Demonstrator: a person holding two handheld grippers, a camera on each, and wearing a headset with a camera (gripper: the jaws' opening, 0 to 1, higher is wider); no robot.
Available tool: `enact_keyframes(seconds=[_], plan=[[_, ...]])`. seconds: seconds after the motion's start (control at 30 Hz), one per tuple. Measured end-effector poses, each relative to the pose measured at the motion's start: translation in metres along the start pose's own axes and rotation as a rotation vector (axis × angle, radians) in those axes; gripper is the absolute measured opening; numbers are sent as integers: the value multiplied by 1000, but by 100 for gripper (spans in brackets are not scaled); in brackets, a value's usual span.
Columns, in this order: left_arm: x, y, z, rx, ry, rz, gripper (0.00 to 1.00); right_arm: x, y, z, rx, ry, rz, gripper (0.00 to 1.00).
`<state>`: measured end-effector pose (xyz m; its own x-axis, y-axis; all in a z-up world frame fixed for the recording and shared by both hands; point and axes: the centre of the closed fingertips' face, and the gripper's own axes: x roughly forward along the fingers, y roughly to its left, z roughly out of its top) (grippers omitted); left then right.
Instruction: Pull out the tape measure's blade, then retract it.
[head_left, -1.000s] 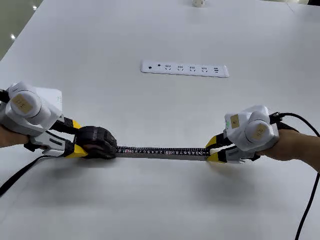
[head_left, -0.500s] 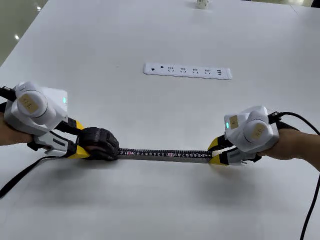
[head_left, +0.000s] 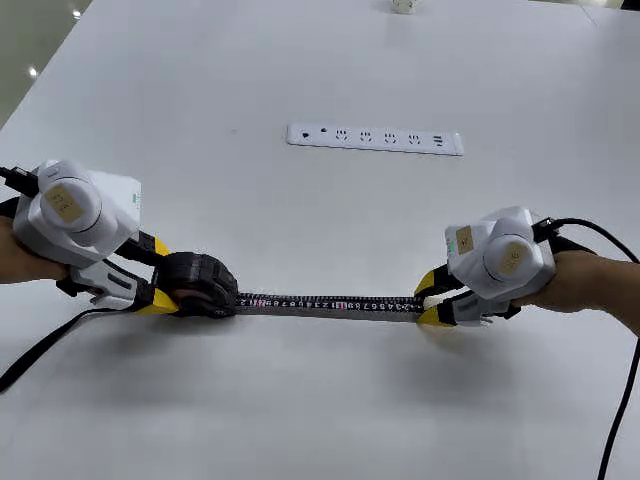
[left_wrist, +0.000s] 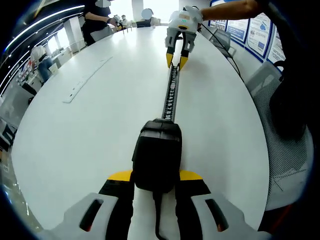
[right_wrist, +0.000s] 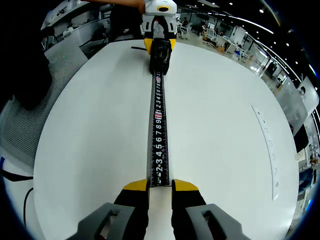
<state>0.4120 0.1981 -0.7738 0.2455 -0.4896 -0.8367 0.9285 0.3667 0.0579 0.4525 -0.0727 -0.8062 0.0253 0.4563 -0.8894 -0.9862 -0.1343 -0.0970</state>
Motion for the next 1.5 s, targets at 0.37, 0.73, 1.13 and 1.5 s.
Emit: enact_keyframes(seconds=[0.37,0.73,1.13,1.5], plan=[[-4,2,0,-15,-2,24,29,-5,0,-3,18,-3,-25,18],[-8,-6,-7,-64,-9,27,41,-11,8,-6,51,-20,-40,25],[-13,-23,-18,-145,-27,32,55,-18,20,-6,106,-43,-57,40],[-19,-36,-14,-184,-59,56,66,-25,34,-6,157,-64,-107,49]])
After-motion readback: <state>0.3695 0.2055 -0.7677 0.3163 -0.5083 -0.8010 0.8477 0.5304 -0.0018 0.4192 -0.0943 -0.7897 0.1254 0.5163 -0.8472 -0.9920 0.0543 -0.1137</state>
